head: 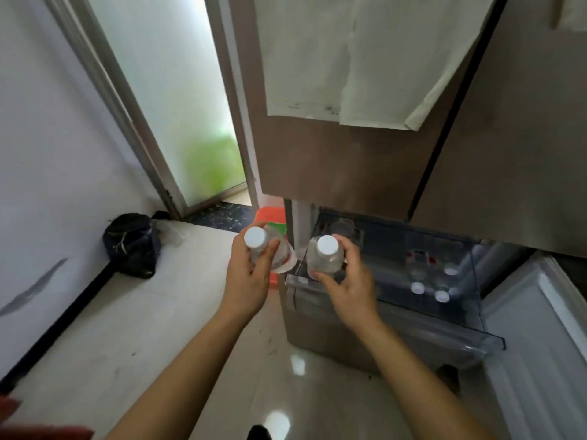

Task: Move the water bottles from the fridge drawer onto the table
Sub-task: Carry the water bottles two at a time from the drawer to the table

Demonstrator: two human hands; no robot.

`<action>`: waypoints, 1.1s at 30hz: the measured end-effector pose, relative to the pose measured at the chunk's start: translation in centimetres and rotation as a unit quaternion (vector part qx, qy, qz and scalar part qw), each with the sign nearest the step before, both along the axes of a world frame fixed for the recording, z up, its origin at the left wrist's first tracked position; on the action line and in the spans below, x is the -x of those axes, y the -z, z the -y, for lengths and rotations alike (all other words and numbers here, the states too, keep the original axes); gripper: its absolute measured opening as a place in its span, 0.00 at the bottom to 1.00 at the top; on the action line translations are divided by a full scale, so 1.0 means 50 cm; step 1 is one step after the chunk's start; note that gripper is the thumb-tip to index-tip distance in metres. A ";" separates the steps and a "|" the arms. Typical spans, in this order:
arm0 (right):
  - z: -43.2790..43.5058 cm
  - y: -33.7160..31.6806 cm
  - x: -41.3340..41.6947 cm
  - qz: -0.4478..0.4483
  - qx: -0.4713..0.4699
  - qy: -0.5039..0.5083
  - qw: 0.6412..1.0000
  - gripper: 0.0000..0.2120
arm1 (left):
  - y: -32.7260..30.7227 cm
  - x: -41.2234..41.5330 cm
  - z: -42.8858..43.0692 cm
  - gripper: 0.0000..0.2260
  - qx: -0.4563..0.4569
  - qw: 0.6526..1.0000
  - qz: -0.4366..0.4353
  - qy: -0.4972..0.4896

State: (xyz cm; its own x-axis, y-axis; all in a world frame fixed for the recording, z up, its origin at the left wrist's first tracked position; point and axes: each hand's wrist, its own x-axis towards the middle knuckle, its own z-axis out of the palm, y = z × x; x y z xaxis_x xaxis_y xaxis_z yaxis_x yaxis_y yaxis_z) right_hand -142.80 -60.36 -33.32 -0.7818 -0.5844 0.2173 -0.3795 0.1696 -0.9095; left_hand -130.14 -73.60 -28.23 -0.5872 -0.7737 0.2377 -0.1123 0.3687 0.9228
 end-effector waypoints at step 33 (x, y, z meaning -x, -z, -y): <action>0.668 -0.047 -1.578 -0.067 -0.004 -0.579 0.813 0.32 | -0.027 -1.698 0.243 0.21 -0.009 0.836 0.016 -0.548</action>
